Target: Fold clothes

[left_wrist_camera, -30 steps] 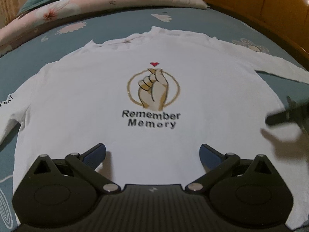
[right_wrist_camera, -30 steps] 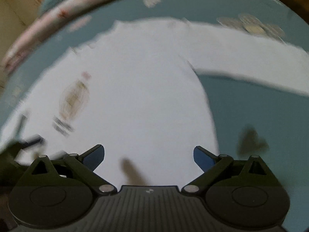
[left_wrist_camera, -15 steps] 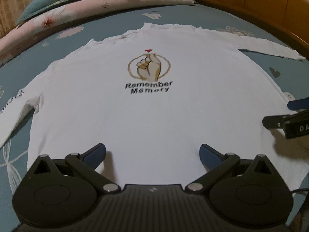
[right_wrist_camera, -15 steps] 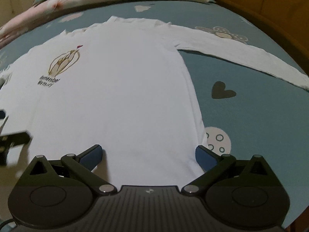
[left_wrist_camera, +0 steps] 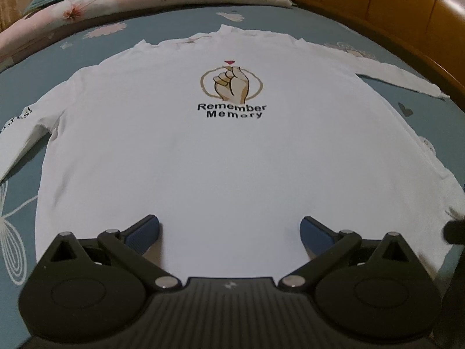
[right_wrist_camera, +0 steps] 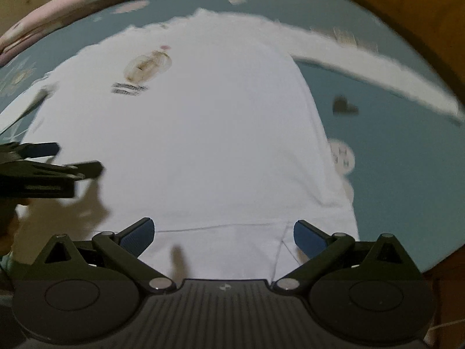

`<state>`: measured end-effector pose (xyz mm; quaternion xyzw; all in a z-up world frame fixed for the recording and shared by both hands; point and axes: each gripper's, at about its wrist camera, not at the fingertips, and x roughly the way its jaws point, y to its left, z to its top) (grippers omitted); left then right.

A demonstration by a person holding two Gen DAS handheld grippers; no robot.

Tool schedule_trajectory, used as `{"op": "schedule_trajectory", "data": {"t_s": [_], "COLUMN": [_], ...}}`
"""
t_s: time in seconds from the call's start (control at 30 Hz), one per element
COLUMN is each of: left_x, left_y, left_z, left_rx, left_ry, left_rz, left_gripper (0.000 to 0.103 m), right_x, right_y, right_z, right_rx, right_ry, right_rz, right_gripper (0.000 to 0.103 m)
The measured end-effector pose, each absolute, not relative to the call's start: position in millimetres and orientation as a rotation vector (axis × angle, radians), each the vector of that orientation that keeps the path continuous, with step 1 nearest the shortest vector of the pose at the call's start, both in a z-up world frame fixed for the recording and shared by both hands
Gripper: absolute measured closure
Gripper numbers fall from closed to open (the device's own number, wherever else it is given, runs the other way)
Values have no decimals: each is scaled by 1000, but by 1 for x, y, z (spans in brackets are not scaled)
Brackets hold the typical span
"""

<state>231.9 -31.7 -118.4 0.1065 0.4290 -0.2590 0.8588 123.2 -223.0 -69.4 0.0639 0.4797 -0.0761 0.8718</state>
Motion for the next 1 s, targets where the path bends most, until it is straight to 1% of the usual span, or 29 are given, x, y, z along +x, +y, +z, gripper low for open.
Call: {"op": "schedule_trajectory", "data": {"t_s": [0.17, 0.27, 0.53, 0.63, 0.77, 0.87, 0.9, 1.0], "left_x": [233, 233, 233, 239, 252, 258, 261, 278], "left_y": [-28, -29, -27, -21, -6, 4, 7, 17], "left_z": [-119, -120, -121, -117, -109, -105, -104, -96], "left_rx": [209, 224, 211, 166, 61, 43, 35, -34], "left_ry": [894, 881, 849, 871, 893, 865, 855, 840], "left_rz": [-560, -568, -583, -595, -578, -514, -495, -440], "left_gripper": [1, 1, 1, 1, 1, 1, 1, 1], "right_x": [133, 155, 240, 266, 275, 258, 259, 274], "right_y": [-190, -184, -198, -209, -231, -239, -236, -219], "right_z": [-39, -40, -69, -85, -112, -136, -137, -133], "right_rx": [40, -1, 61, 119, 235, 275, 257, 95], "right_ry": [916, 888, 817, 809, 752, 618, 614, 693], "right_rz": [-97, -101, -114, -78, -37, 1, -1, 4], "right_gripper": [0, 0, 0, 0, 0, 0, 0, 0]}}
